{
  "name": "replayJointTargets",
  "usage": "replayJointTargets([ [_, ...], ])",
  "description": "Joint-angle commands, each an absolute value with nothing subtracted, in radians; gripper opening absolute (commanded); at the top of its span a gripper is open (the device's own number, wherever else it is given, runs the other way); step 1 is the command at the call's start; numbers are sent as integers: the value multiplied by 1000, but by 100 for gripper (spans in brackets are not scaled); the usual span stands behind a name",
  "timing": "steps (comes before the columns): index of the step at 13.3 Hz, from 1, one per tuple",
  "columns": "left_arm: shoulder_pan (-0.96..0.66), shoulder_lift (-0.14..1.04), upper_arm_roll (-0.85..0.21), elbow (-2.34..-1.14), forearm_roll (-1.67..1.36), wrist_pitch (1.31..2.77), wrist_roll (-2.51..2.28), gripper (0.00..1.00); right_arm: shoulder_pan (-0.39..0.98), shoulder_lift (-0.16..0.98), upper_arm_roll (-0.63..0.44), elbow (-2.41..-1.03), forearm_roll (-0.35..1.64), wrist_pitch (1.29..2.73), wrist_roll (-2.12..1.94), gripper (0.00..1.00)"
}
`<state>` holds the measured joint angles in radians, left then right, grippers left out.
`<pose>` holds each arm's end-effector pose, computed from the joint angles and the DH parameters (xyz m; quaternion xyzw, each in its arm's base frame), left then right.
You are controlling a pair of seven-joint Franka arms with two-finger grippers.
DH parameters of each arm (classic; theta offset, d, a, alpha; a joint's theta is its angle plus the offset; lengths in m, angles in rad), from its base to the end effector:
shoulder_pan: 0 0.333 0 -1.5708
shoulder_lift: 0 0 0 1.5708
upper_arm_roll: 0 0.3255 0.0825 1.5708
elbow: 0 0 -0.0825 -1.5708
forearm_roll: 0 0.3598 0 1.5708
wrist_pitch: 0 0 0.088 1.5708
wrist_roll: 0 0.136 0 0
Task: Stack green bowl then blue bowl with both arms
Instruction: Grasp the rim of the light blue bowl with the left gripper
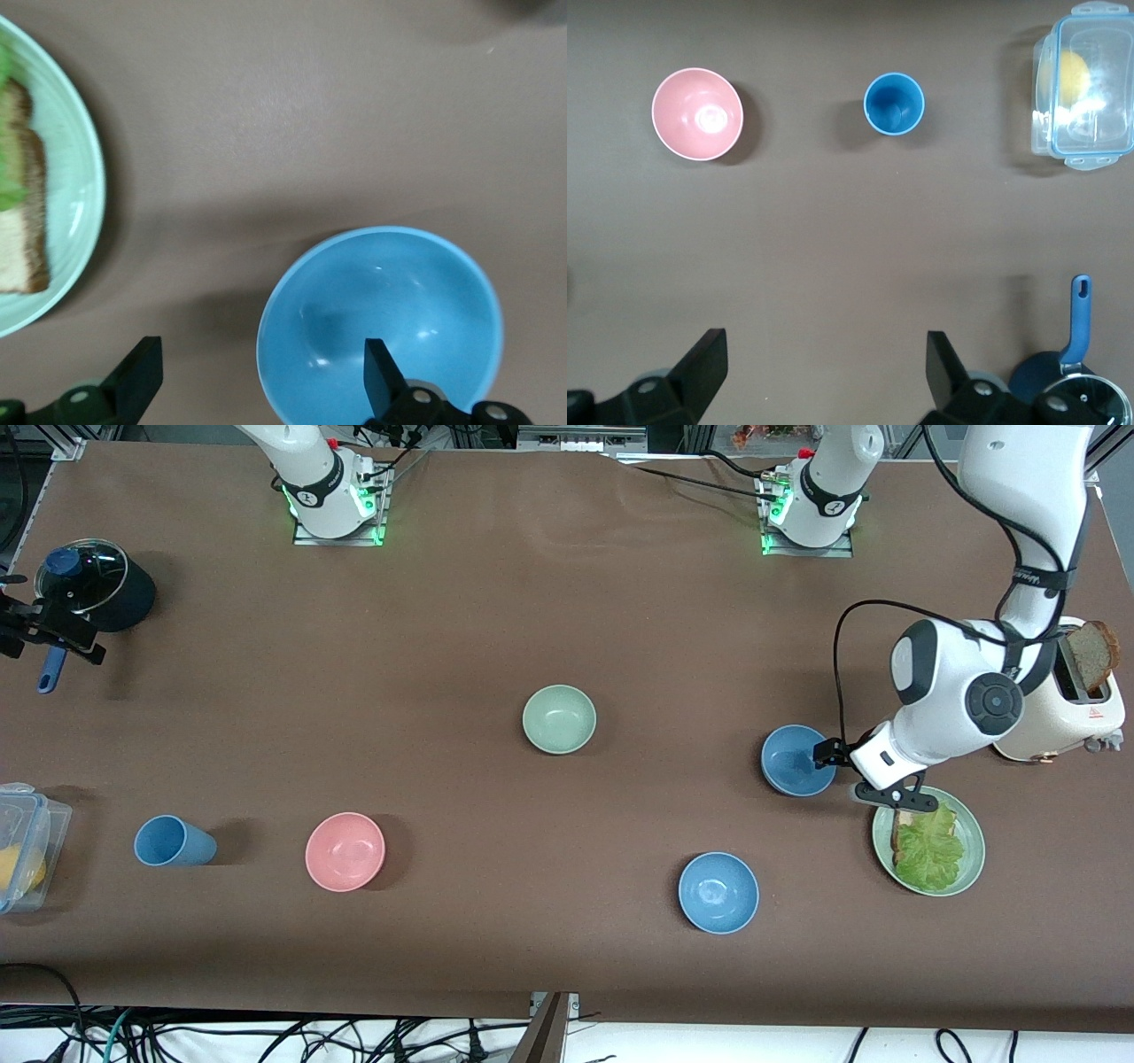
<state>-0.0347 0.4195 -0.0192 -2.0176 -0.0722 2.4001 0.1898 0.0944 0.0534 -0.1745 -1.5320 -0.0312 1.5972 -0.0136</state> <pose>0.5858 -0.0333 0.2369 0.9950 -0.0938 -0.0166 0.0290 0.5482 -0.0456 0.5965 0.9992 -0.0328 0.0054 0.0205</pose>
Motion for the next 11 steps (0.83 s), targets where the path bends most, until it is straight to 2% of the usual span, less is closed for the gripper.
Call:
replayJointTargets([
  [1, -29, 428, -23, -2103, -60, 2529, 271, 99, 74, 31, -140, -1549, -28, 1578, -21, 99],
  [2, -29, 433, -23, -2102, -60, 2531, 275, 92, 72, 37, -138, -1537, -32, 1565, -21, 99],
  [3, -31, 433, -23, -2102, -58, 2531, 275, 75, 74, 41, -143, -1520, -26, 1554, -25, 99],
  [4, -32, 443, -23, -2102, -60, 2531, 275, 44, 75, 49, -141, -1511, -31, 1552, -25, 99],
  [5, -32, 452, -23, -2100, -60, 2531, 275, 23, 75, 57, -143, -1509, -26, 1554, -25, 99],
  [6, -32, 453, -23, -2099, -58, 2531, 278, 9, 77, 60, -141, -1508, -26, 1554, -25, 99],
  [7, -31, 451, -23, -2097, -58, 2531, 288, 0, 80, 60, -140, -1508, -26, 1554, -25, 99],
  [11, -31, 442, -21, -2094, -58, 2527, 293, 0, 80, 60, -138, -1508, -29, 1554, -23, 99],
])
